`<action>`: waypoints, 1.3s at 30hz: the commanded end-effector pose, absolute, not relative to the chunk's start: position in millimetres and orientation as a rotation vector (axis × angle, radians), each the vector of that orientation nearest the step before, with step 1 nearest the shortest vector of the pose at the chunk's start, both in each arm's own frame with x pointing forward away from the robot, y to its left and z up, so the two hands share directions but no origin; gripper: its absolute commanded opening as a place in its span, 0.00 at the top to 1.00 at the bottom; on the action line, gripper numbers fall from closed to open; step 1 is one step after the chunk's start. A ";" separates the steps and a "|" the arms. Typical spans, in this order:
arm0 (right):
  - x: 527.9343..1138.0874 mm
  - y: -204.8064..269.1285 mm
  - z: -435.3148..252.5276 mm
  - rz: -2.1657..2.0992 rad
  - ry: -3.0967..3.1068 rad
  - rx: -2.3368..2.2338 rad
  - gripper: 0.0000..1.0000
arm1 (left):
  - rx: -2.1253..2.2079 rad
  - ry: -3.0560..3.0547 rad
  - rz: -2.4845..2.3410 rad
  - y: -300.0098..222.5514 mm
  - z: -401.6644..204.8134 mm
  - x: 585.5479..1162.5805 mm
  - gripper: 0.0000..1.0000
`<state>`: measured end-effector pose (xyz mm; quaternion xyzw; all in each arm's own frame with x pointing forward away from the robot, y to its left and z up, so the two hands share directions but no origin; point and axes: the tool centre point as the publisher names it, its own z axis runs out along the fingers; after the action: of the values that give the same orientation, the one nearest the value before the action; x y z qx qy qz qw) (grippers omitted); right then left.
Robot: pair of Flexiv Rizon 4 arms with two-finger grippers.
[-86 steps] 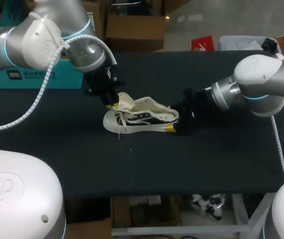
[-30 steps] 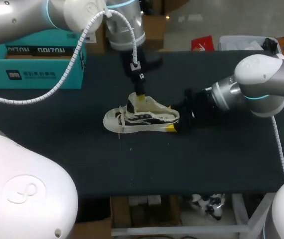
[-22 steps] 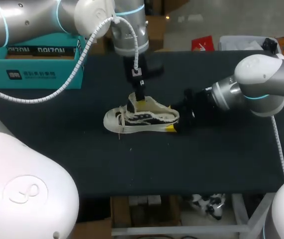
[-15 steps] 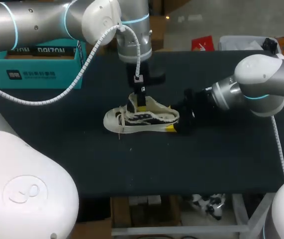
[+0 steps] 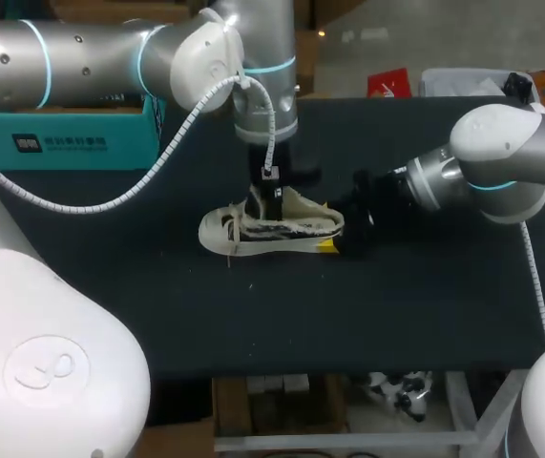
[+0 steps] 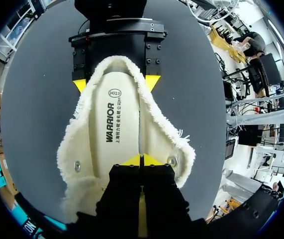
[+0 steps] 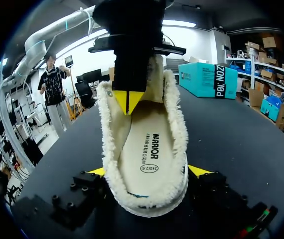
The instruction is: Open the shoe tongue, take the insole out of the shoe, put the insole back into the shoe, and pack the shoe into the shoebox
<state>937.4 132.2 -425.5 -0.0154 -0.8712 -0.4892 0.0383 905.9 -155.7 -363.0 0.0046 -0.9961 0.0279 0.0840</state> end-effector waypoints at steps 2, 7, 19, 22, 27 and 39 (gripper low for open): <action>938.6 131.2 -428.3 -1.503 -2.669 -0.045 1.00 | 0.021 -2.983 0.070 -158.9 -381.3 897.8 1.00; 938.6 131.2 -428.3 -1.503 -2.669 -0.045 1.00 | 0.043 -2.987 0.063 -154.1 -387.4 897.7 1.00; 938.6 131.2 -428.3 -1.503 -2.669 -0.045 1.00 | 0.089 -3.058 0.060 -148.5 -410.3 894.0 1.00; 938.6 131.2 -428.3 -1.503 -2.669 -0.045 1.00 | 0.086 -3.059 0.079 -148.9 -415.8 891.9 1.00; 938.6 131.2 -428.3 -1.503 -2.669 -0.045 1.00 | 0.103 -3.085 0.101 -151.0 -421.7 892.5 1.00; 938.6 131.2 -428.3 -1.503 -2.669 -0.045 1.00 | 0.113 -3.129 0.132 -164.0 -417.8 895.7 0.89</action>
<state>936.5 131.6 -425.9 -0.0146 -0.8712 -0.4892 0.0384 903.7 -156.4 -398.9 0.0353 -0.9984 0.0429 0.0076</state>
